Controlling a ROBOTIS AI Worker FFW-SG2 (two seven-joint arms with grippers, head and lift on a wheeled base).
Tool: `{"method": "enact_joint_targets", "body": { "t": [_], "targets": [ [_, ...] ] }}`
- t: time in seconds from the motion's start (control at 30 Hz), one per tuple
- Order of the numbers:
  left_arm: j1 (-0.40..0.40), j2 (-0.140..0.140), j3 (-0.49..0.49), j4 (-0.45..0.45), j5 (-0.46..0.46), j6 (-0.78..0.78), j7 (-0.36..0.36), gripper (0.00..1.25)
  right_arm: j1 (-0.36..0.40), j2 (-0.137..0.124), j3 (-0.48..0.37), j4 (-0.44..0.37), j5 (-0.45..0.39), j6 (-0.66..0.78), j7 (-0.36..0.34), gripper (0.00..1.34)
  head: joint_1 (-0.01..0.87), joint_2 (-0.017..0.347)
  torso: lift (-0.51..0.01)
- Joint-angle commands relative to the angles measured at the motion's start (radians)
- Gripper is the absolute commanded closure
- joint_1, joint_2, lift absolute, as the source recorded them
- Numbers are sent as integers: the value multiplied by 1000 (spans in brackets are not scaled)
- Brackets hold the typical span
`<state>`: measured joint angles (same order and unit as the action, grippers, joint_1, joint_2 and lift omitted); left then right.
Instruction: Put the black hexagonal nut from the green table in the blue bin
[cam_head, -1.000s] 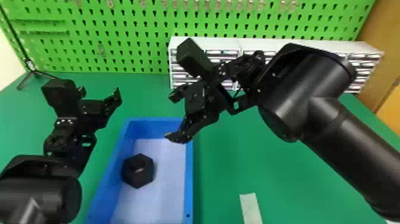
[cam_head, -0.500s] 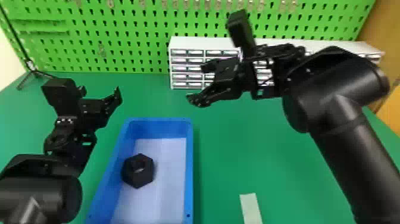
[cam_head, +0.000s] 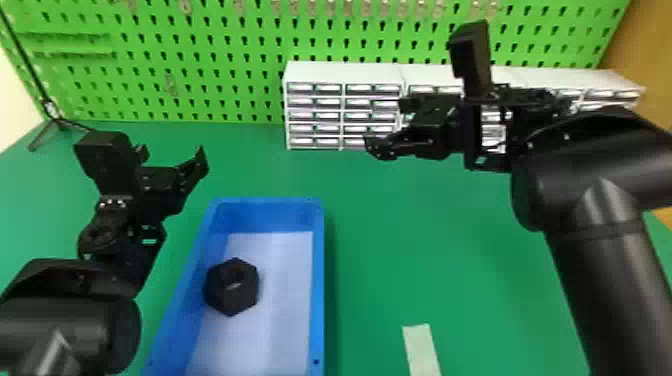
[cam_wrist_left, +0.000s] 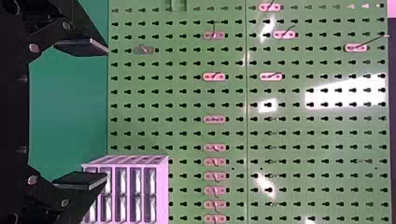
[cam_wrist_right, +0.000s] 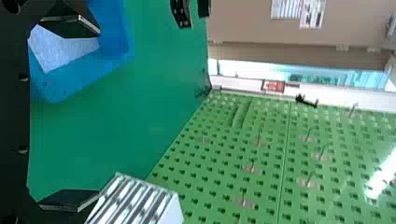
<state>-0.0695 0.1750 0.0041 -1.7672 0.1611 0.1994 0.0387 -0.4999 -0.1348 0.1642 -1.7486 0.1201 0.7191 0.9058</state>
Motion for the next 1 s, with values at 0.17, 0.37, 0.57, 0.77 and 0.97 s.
{"method": "enact_joint_targets", "body": {
  "t": [0.17,0.37,0.57,0.77,0.97],
  "targets": [
    [-3,-3,-6,0,2,0,6,312,49,21,-84,34,3,-43,-134,88,686,28,-96],
    [-1,-12,-3,0,0,0,6,312,81,43,-130,63,-8,-81,-228,88,686,28,-96],
    [2,-20,8,0,-2,-2,6,314,127,75,-181,72,-37,-147,-383,85,686,28,-96],
    [4,-23,13,0,0,-2,6,312,173,93,-207,107,-97,-254,-545,88,686,28,-96],
    [5,-25,16,0,0,-2,6,314,199,110,-235,153,-145,-328,-611,87,686,28,-96]
  ]
}}
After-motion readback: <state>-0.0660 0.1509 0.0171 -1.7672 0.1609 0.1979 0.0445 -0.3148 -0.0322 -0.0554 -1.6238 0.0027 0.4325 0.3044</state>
